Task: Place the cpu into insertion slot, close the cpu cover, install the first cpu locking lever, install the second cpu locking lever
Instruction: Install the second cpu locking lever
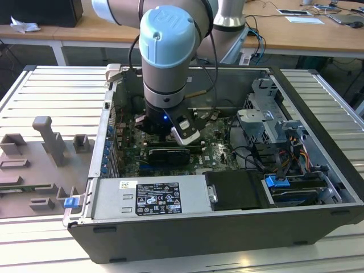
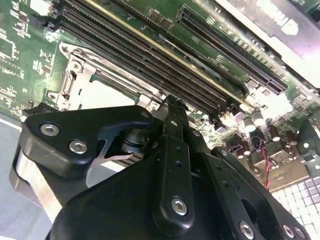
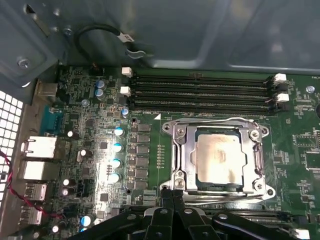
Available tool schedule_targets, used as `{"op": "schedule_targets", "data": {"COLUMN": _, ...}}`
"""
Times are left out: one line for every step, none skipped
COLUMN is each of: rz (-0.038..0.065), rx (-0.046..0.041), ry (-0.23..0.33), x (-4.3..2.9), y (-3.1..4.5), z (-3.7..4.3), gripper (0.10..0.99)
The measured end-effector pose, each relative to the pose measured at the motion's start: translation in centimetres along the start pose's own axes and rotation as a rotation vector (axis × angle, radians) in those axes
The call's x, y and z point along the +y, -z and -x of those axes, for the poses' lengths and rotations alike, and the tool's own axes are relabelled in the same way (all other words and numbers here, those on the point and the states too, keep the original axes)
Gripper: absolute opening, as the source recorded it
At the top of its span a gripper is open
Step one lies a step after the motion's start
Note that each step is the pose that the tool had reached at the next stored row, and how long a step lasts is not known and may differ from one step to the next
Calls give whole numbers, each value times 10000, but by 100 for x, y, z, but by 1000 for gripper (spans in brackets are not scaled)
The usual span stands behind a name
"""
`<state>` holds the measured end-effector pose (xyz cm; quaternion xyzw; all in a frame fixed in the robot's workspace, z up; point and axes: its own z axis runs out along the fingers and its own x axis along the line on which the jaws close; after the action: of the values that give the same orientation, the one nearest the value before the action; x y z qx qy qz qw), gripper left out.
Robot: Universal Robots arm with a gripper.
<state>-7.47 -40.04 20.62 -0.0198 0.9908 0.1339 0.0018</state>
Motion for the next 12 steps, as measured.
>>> {"op": "schedule_targets", "data": {"rz": 61, "rx": -3, "ry": 3, "x": -4, "y": -9, "z": -4, "gripper": 106}}
{"op": "schedule_targets", "data": {"rz": 134, "rx": -4, "ry": 7, "x": -9, "y": -18, "z": -10, "gripper": 106}}
{"op": "schedule_targets", "data": {"rz": 165, "rx": -6, "ry": 7, "x": -11, "y": -23, "z": -13, "gripper": 106}}
{"op": "schedule_targets", "data": {"rz": 192, "rx": -7, "ry": 7, "x": -13, "y": -30, "z": -16, "gripper": 106}}
{"op": "schedule_targets", "data": {"rz": 216, "rx": -8, "ry": 8, "x": -14, "y": -36, "z": -18, "gripper": 106}}
{"op": "schedule_targets", "data": {"rz": 239, "rx": -9, "ry": 8, "x": -16, "y": -43, "z": -20, "gripper": 106}}
{"op": "schedule_targets", "data": {"rz": 272, "rx": -11, "ry": 6, "x": -19, "y": -53, "z": -22, "gripper": 106}}
{"op": "schedule_targets", "data": {"rz": 286, "rx": -10, "ry": 6, "x": -21, "y": -58, "z": -23, "gripper": 106}}
{"op": "schedule_targets", "data": {"rz": 300, "rx": -11, "ry": 5, "x": -23, "y": -66, "z": -24, "gripper": 106}}
{"op": "schedule_targets", "data": {"rz": 317, "rx": -11, "ry": 6, "x": -25, "y": -76, "z": -24, "gripper": 106}}
{"op": "schedule_targets", "data": {"rz": 330, "rx": -13, "ry": 7, "x": -27, "y": -83, "z": -23, "gripper": 106}}
{"op": "schedule_targets", "data": {"rz": 340, "rx": -15, "ry": 7, "x": -29, "y": -89, "z": -23, "gripper": 106}}
